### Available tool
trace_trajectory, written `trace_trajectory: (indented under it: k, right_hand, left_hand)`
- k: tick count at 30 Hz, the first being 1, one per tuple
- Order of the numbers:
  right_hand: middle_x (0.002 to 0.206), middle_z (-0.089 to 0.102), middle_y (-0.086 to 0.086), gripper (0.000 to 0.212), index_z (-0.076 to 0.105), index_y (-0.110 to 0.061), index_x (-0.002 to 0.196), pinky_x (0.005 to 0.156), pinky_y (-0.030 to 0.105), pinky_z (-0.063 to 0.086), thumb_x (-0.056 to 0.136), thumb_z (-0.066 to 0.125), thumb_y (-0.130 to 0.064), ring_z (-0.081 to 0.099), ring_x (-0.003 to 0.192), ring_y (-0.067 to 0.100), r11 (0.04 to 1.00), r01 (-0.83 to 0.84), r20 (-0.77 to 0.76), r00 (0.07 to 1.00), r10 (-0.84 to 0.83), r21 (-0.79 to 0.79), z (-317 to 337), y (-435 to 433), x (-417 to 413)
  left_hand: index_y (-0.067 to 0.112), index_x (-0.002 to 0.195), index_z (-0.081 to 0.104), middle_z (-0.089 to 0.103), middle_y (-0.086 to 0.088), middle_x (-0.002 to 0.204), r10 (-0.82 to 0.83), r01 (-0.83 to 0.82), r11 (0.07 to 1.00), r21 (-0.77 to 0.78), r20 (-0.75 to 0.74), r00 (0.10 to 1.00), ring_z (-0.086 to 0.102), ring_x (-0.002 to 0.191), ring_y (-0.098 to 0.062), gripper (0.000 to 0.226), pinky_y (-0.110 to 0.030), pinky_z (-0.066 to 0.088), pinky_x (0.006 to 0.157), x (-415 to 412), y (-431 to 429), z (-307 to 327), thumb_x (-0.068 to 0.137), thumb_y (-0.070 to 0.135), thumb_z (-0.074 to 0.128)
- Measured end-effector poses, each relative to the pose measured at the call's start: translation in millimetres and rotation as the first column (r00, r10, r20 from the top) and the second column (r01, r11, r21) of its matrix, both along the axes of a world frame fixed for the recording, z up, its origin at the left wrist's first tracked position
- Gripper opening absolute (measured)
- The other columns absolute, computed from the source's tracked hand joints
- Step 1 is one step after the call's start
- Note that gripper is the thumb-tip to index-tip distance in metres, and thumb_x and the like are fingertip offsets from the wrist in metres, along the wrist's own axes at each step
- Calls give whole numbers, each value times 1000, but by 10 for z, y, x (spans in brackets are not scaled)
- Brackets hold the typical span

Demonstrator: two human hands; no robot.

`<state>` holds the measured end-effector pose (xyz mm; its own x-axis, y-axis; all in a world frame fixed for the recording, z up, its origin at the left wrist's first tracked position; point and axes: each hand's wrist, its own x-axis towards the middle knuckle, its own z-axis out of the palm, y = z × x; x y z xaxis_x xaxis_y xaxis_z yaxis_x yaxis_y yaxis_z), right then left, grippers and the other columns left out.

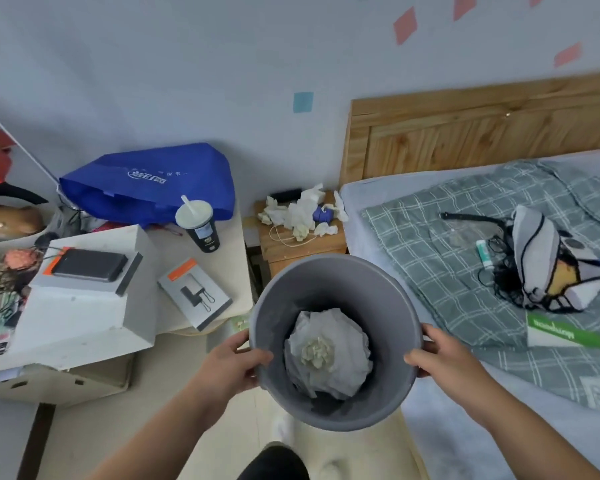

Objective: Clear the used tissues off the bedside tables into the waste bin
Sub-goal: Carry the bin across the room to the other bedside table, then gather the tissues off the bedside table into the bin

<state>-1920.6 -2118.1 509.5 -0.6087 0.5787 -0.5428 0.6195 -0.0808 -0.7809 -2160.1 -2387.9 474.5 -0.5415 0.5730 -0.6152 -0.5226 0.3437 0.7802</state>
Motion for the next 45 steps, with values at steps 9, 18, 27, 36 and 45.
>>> trace_trajectory:
  k: [9, 18, 27, 36, 45]
  right_hand:
    - [98, 82, 8, 44, 66, -21, 120, 95, 53, 59, 88, 60, 8, 78, 93, 25, 997, 45, 125, 991, -38, -57, -779, 1114, -1162]
    - [93, 80, 12, 41, 69, -16, 113, 62, 34, 64, 87, 56, 12, 78, 80, 27, 948, 260, 206, 953, -222, -182, -2149, 1995, -1989]
    - [96, 77, 10, 41, 65, -20, 115, 61, 24, 59, 81, 67, 2, 75, 77, 10, 930, 155, 240, 968, -75, -334, -4144, 2432, -2567]
    - [98, 81, -7, 47, 75, -41, 108, 74, 37, 65, 74, 70, -9, 78, 87, 14, 942, 135, 215, 974, -70, -308, -5910, 2451, -2833]
    - [93, 79, -22, 42, 69, -45, 112, 73, 28, 56, 91, 71, -8, 75, 89, 7, 969, 154, 261, 960, -101, -194, -6746, 2532, -2904]
  left_hand:
    - [34, 89, 85, 84, -8, 98, 55, -39, 993, -107, 149, 987, 82, 87, -31, 36, -35, 67, 67, -1181, 1212, -801, 65, 7, 81]
    - [31, 87, 83, 82, 0, 81, 153, -104, 961, -257, 180, 972, 78, 67, -21, 38, -33, 64, 62, -1826, 2265, -1954, 80, -2, 66]
    - [20, 116, 79, 81, -10, 99, 378, -294, 836, -464, 99, 920, 73, 84, -31, 51, -38, 60, 67, -2042, 2565, -3816, 69, 6, 62]
    - [19, 106, 80, 83, -10, 106, 330, -217, 845, -489, 158, 931, 78, 88, -24, 39, -33, 64, 72, -2376, 2455, -5578, 74, 0, 68]
    - [15, 116, 77, 82, -9, 114, 343, -221, 860, -461, 200, 918, 78, 104, -31, 36, -33, 66, 77, -2281, 2555, -6410, 92, -9, 67]
